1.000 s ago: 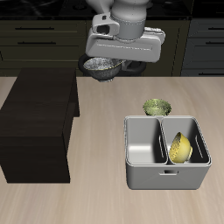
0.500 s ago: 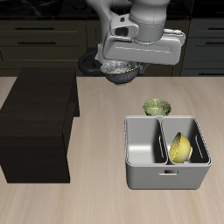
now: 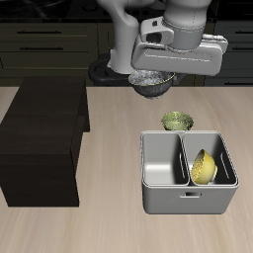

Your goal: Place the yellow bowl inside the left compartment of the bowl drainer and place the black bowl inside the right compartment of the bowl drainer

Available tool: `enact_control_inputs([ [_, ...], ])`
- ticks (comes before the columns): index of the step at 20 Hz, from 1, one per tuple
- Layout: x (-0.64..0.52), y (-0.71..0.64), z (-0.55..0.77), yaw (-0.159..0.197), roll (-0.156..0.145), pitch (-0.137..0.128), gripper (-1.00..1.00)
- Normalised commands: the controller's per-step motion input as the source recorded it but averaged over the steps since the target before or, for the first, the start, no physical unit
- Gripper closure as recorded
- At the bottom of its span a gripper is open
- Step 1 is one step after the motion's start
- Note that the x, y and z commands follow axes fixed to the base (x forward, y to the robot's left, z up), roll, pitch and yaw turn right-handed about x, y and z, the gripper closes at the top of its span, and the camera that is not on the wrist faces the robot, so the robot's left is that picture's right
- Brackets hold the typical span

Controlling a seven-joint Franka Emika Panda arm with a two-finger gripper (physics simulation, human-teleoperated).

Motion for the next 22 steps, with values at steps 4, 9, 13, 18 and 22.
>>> enact_control_inputs([
  [4, 0.11, 0.16, -0.01, -0.002, 0.003, 0.008, 1.0],
  [9, 0.23, 0.35, -0.15, 0.001, 0.009, 0.025, 1.0],
  [13, 0.09, 0.2, -0.25, 0.028, 0.011, 0.024, 1.0],
  [18, 0.13, 0.07, -0.3, -0.007, 0.002, 0.046, 1.0],
  [22, 0.16, 0.04, -0.38, -0.026, 0.01, 0.051, 1.0],
])
